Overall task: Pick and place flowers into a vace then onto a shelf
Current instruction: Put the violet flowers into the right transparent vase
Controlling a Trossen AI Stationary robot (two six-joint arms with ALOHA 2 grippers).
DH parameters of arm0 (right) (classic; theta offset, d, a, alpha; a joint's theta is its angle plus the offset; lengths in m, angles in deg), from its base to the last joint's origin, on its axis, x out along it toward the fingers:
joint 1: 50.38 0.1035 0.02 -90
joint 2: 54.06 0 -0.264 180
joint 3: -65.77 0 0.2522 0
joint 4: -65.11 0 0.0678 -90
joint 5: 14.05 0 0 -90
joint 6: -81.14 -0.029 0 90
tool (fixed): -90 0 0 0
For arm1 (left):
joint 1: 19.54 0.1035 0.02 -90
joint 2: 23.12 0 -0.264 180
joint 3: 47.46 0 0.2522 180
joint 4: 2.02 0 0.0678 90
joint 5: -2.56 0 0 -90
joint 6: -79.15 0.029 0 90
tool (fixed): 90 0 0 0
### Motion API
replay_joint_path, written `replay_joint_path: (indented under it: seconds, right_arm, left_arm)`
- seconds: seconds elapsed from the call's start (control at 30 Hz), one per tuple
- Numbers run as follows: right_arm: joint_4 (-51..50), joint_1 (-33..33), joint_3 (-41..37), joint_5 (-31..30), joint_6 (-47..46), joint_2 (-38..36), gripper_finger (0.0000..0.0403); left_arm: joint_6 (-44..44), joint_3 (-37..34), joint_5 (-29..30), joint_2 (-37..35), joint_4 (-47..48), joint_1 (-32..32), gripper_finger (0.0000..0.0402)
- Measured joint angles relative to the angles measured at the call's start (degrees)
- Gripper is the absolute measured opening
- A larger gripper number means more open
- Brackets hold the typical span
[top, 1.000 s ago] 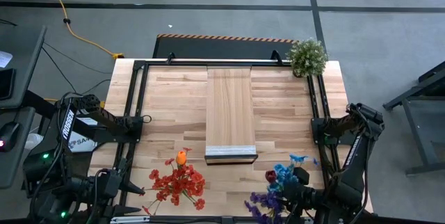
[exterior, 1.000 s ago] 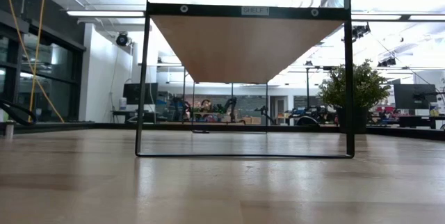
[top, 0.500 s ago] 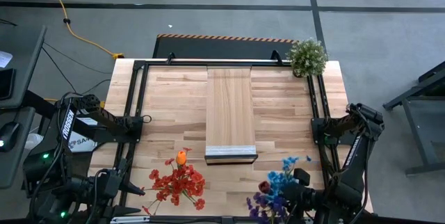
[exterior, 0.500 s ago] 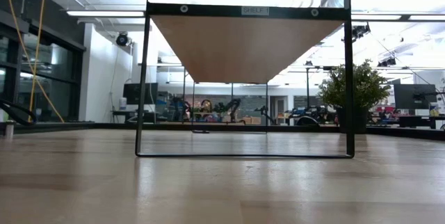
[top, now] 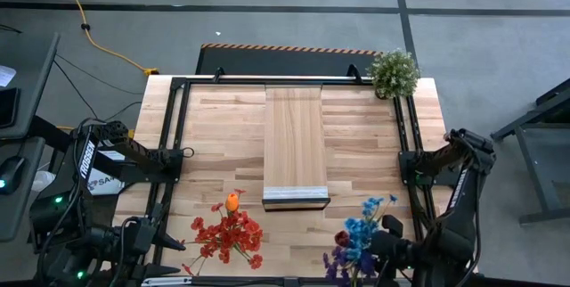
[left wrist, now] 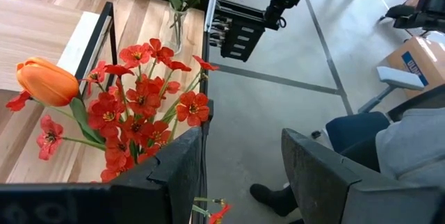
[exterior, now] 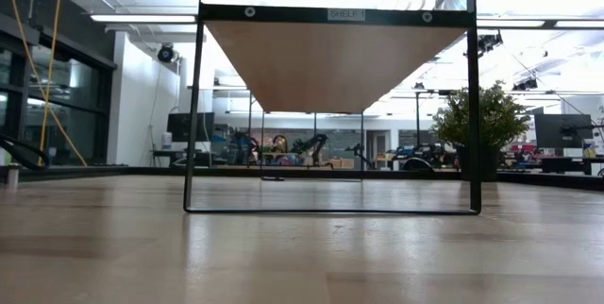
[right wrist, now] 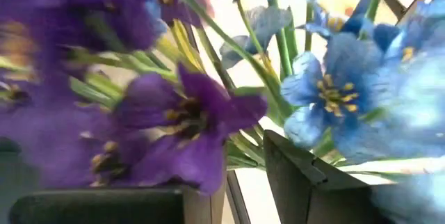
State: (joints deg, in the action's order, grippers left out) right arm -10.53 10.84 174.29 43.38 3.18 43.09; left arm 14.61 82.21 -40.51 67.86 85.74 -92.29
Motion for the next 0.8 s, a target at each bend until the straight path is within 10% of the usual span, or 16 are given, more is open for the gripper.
replay_joint_path:
  seconds: [0.8]
  right_arm:
    - [-3.04,0.73,0.00,4.65,-2.22,-1.12,0.0087]
  left_arm:
    - [-0.04,0.00,0.00,0.00,-0.59,0.02,0.0232]
